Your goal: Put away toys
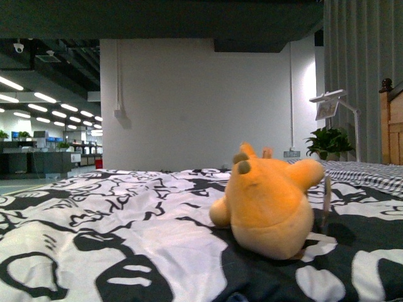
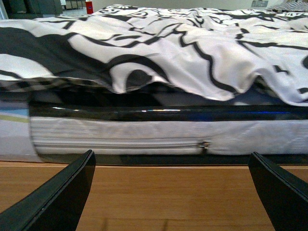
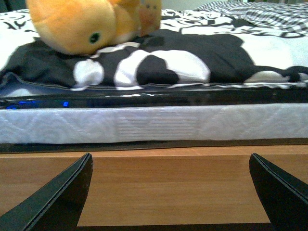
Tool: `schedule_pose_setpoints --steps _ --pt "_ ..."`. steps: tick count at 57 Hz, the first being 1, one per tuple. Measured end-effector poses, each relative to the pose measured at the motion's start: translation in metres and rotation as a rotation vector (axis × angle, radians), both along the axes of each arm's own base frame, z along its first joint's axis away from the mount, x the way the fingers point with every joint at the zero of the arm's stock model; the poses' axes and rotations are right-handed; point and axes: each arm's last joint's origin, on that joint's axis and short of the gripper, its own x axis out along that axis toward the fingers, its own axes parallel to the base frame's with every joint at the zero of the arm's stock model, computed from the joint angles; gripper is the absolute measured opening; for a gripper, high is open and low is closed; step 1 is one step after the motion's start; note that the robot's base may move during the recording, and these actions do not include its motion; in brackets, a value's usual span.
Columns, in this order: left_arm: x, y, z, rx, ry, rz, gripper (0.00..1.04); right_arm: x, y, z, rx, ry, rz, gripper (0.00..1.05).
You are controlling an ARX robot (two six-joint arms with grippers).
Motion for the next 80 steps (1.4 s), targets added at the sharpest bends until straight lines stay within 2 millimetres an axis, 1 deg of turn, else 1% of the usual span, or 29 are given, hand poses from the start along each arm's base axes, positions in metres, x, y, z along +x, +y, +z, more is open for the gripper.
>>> schedule_pose_setpoints --steps 33,39,43,46,51,59,69,80 --pt "0.0 0.0 0.0 0.0 0.0 0.004 0.98 0.0 0.0 0.0 0.0 0.001 0.006 0.98" --pt "0.0 0.0 0.0 0.0 0.0 0.004 0.98 0.004 -0.001 -0.002 0.094 0.064 -0.142 0.98" --pt "0.0 0.0 0.0 0.0 0.0 0.002 0.98 0.012 -0.002 0.001 0.139 0.063 -0.168 0.98" --pt "0.0 0.0 0.0 0.0 0.0 0.002 0.98 0.019 -0.002 0.008 0.149 0.037 -0.171 0.98" --pt "0.0 0.0 0.0 0.0 0.0 0.002 0.98 0.033 -0.002 0.024 0.155 -0.019 -0.158 0.98" --pt "0.0 0.0 0.0 0.0 0.0 0.002 0.98 0.062 -0.003 0.048 0.139 -0.1 -0.151 0.98" --pt "0.0 0.0 0.0 0.0 0.0 0.002 0.98 0.098 0.001 0.059 0.077 -0.151 -0.151 0.98" --pt "0.0 0.0 0.0 0.0 0.0 0.002 0.98 0.141 0.004 0.071 -0.004 -0.241 -0.238 0.98"
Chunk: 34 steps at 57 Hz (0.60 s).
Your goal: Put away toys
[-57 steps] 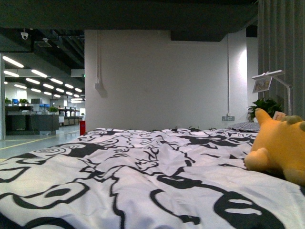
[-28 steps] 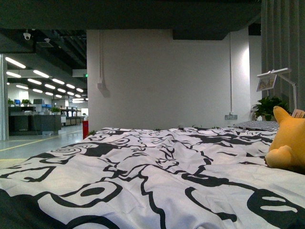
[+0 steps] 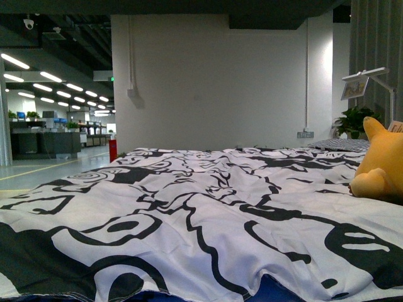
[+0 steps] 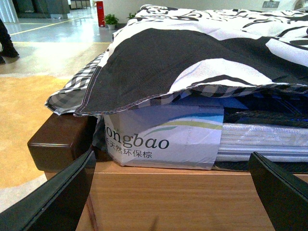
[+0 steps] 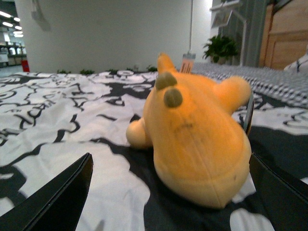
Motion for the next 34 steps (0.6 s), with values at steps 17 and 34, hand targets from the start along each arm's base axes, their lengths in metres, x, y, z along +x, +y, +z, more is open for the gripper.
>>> schedule_pose_setpoints --steps 17,34 --pt "0.0 0.0 0.0 0.0 0.0 0.0 0.98 0.056 0.002 0.024 -0.215 -0.107 -0.075 0.98" --pt "0.0 0.0 0.0 0.0 0.0 0.0 0.98 0.107 0.01 0.033 -0.29 -0.102 -0.056 0.98"
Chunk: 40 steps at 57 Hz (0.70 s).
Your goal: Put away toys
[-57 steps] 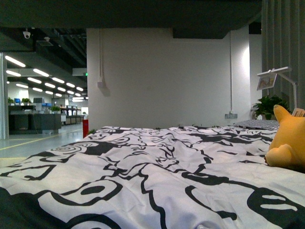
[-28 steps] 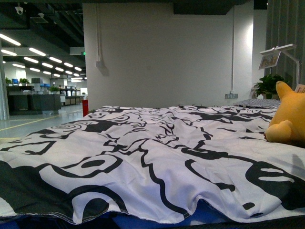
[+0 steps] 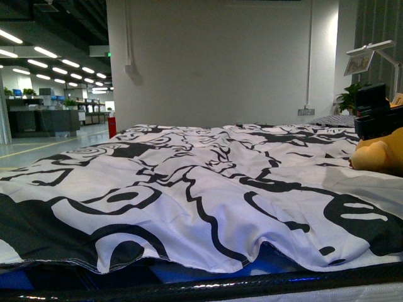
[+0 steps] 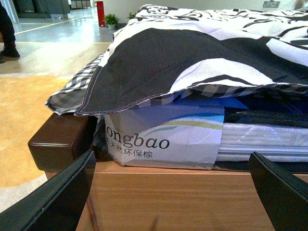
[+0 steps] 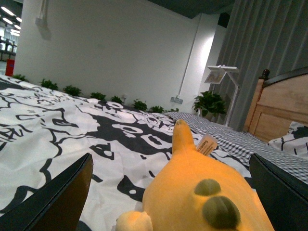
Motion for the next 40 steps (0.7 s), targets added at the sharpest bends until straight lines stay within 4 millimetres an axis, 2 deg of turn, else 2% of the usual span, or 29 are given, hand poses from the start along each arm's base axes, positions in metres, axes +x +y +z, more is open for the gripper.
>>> schedule_pose_setpoints --steps 8,16,24,40 --pt "0.0 0.0 0.0 0.0 0.0 0.0 0.98 0.022 -0.004 0.005 -0.019 0.003 -0.029 0.98" --pt "0.0 0.0 0.0 0.0 0.0 0.0 0.98 0.033 -0.017 0.008 -0.03 0.014 -0.08 0.98" --pt "0.0 0.0 0.0 0.0 0.0 0.0 0.98 0.033 -0.034 0.006 -0.038 0.042 -0.121 0.98" --pt "0.0 0.0 0.0 0.0 0.0 0.0 0.98 0.026 -0.062 -0.022 -0.055 0.178 -0.131 0.98"
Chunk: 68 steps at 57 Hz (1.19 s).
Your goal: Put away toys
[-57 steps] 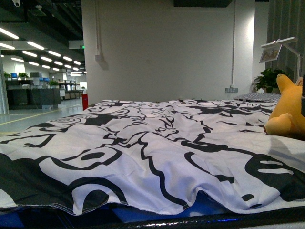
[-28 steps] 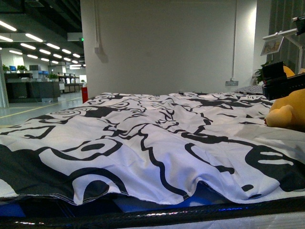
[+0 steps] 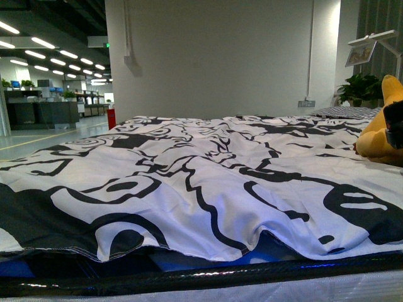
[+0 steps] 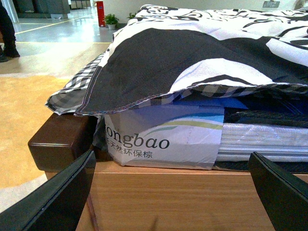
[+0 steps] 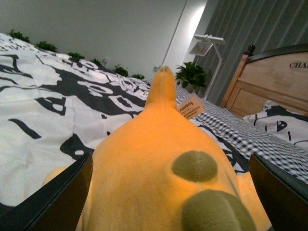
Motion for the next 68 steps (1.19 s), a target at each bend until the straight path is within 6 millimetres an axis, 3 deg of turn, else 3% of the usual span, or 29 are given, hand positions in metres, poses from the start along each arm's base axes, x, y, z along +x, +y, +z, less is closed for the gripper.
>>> schedule_pose_setpoints --steps 13,30,34,49,60,68 --pt "0.0 0.0 0.0 0.0 0.0 0.0 0.98 0.0 -0.014 -0.009 0.054 0.077 -0.02 0.98" --pt "0.0 0.0 0.0 0.0 0.0 0.0 0.98 -0.002 -0.009 -0.014 0.107 0.096 -0.002 0.97" --pt "0.0 0.0 0.0 0.0 0.0 0.0 0.98 -0.003 -0.005 -0.016 0.108 0.096 0.007 0.83" --pt "0.0 0.0 0.0 0.0 0.0 0.0 0.98 -0.006 0.003 -0.009 0.135 0.093 0.052 0.46" --pt "0.0 0.0 0.0 0.0 0.0 0.0 0.98 -0.012 0.004 0.002 0.21 0.079 0.12 0.22" --pt "0.0 0.0 0.0 0.0 0.0 0.0 0.98 -0.02 0.003 0.015 0.282 0.065 0.209 0.13"
